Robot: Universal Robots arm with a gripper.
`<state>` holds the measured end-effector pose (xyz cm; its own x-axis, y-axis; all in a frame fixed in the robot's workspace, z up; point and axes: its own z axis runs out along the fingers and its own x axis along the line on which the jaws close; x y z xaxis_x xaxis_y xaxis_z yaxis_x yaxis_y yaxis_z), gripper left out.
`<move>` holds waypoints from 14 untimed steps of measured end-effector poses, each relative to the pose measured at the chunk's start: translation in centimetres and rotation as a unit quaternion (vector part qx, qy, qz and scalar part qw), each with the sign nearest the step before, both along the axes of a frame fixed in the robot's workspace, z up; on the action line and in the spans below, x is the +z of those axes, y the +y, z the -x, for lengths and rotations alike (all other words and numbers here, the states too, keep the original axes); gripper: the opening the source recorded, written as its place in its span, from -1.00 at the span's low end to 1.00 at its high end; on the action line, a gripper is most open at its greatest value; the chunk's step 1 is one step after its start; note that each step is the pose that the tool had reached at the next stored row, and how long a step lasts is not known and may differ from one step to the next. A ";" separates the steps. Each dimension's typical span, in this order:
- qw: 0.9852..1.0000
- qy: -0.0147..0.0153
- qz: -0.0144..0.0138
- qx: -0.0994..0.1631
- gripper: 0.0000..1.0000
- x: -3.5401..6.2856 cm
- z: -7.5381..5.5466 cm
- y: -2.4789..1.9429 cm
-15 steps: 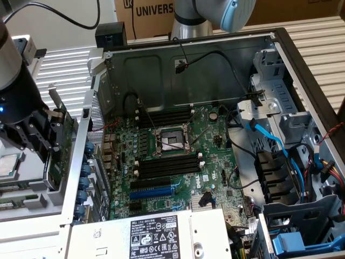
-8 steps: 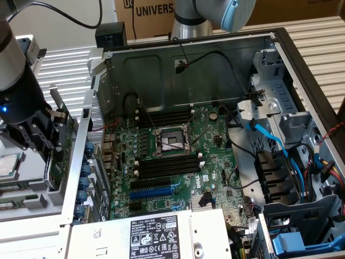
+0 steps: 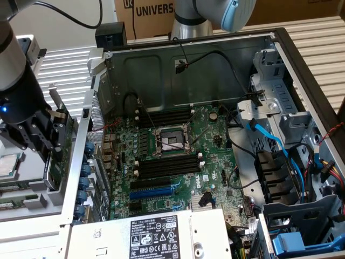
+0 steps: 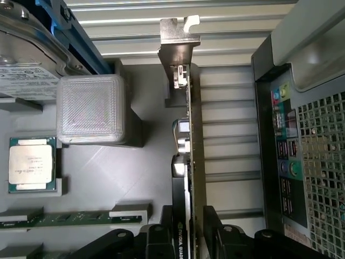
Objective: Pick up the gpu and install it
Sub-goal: 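Pick up the gpu and move the gpu toward the slot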
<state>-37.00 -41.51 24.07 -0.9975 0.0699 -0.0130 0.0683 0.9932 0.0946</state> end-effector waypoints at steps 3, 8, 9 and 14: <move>1.000 0.003 -0.001 0.000 -0.27 0.09 -0.1 -0.04; 1.000 0.004 -0.002 -0.001 -0.27 0.11 -0.2 -0.11; 1.000 0.004 -0.002 -0.001 -0.27 0.10 -0.3 -0.12; 1.000 0.004 -0.004 -0.002 -0.27 0.10 -0.3 -0.19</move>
<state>-36.68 -41.71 24.17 -0.9973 0.0738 -0.0038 0.0730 0.9921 0.1015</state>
